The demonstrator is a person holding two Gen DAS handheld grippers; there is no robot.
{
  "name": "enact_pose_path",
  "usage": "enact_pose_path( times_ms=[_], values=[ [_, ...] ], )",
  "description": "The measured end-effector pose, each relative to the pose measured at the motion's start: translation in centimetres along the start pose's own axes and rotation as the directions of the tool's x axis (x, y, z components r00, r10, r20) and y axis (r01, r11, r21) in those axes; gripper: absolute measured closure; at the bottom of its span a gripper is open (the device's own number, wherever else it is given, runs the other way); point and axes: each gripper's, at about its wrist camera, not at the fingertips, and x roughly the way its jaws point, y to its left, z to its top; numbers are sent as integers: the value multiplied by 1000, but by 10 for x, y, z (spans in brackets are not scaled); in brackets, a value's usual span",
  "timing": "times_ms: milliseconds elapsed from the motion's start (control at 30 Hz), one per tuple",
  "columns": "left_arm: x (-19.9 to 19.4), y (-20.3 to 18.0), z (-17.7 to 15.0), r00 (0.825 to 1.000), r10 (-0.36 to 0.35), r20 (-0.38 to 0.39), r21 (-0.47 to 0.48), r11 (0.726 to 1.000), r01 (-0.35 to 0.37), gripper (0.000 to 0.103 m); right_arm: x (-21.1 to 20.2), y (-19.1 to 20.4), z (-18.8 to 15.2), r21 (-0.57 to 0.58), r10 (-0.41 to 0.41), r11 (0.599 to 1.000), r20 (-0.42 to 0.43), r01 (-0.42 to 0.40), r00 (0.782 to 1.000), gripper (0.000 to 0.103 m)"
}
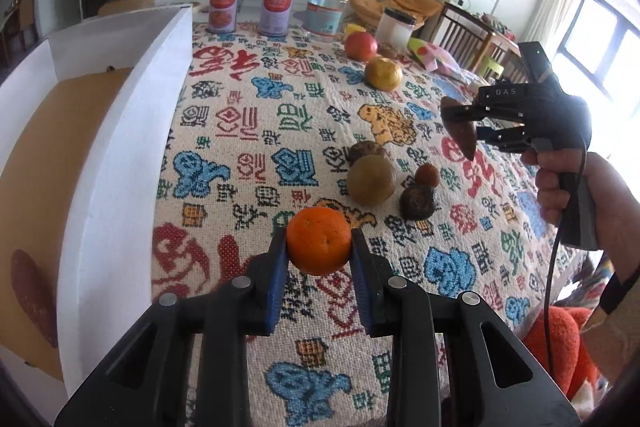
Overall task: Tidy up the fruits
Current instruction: 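Drop the mandarin into the box with the left tool while the right tool carries the sweet potato there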
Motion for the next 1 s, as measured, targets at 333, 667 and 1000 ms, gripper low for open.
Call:
enact_pose_path(
  times_ms=[333,667,1000],
  values=[
    [-109,76,23,991,90,96,-146,986,-75,73,-10,146,-64,-73,401,910,-109,-409,910,63],
    [-101,191,-5,889,453,-61,-262,853,-452,73,10,337,-153,-373,434,762,-312,-529,845,63],
    [-73,199,-24,849,508,-143,-225,819,-528,42,65,376,-201,-604,169,736,-273,-305,947,61]
  ],
)
